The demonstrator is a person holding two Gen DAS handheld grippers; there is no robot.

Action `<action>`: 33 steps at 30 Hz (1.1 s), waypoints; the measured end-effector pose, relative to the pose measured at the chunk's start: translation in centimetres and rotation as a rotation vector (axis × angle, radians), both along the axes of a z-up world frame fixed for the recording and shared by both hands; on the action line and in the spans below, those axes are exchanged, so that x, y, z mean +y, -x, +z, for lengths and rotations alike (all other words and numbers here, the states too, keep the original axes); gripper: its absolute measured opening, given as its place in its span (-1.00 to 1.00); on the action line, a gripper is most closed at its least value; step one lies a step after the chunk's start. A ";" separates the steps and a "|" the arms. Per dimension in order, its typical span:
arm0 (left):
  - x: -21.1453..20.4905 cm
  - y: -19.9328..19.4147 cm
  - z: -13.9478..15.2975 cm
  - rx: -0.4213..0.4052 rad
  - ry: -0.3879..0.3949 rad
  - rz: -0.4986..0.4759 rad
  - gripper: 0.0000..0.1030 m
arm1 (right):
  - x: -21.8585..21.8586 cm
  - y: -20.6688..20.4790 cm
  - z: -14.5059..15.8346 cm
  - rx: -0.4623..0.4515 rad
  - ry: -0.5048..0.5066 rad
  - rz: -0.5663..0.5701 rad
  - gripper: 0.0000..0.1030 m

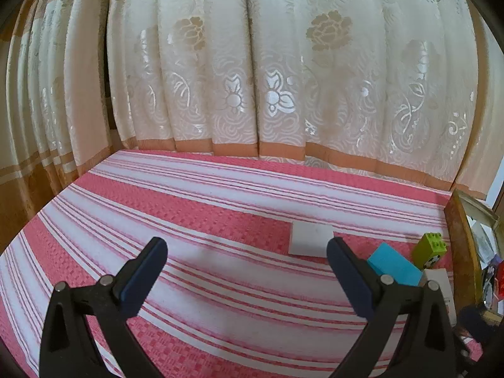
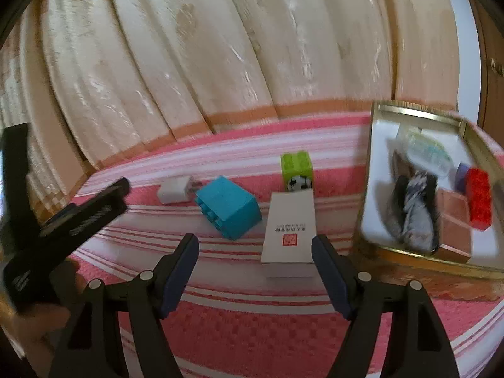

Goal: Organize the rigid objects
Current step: 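Grasp the white card box with the right tool while the left tool approaches the teal brick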

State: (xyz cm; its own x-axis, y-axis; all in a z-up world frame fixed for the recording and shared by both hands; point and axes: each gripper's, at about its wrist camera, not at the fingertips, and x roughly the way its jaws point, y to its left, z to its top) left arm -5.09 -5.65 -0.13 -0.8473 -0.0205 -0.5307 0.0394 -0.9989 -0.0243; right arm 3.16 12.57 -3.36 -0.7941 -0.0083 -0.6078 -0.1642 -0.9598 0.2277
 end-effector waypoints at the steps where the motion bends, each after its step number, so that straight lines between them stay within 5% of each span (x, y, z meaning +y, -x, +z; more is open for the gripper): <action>1: -0.1 0.0 0.0 -0.001 -0.004 0.002 0.99 | 0.0 0.4 -0.1 -0.018 -0.005 -0.013 0.48; 12: -1.0 0.2 0.0 -0.012 -0.035 0.013 0.99 | 1.3 3.5 -1.9 -0.147 0.033 -0.113 0.43; 15: -0.9 0.2 0.0 -0.015 -0.032 0.009 0.99 | 1.0 3.9 -2.1 -0.156 0.010 -0.088 -0.04; 17: -0.9 0.2 0.0 -0.016 -0.028 0.009 0.99 | 0.8 4.0 -2.1 -0.162 -0.006 -0.061 -0.09; 28: -1.0 0.7 -0.2 -0.032 -0.020 0.013 0.99 | 0.2 3.3 -2.4 -0.112 0.063 0.088 -0.13; 33: -0.9 0.7 -0.3 -0.033 -0.022 0.007 0.99 | -0.9 2.2 -0.6 -0.004 0.017 0.135 -0.13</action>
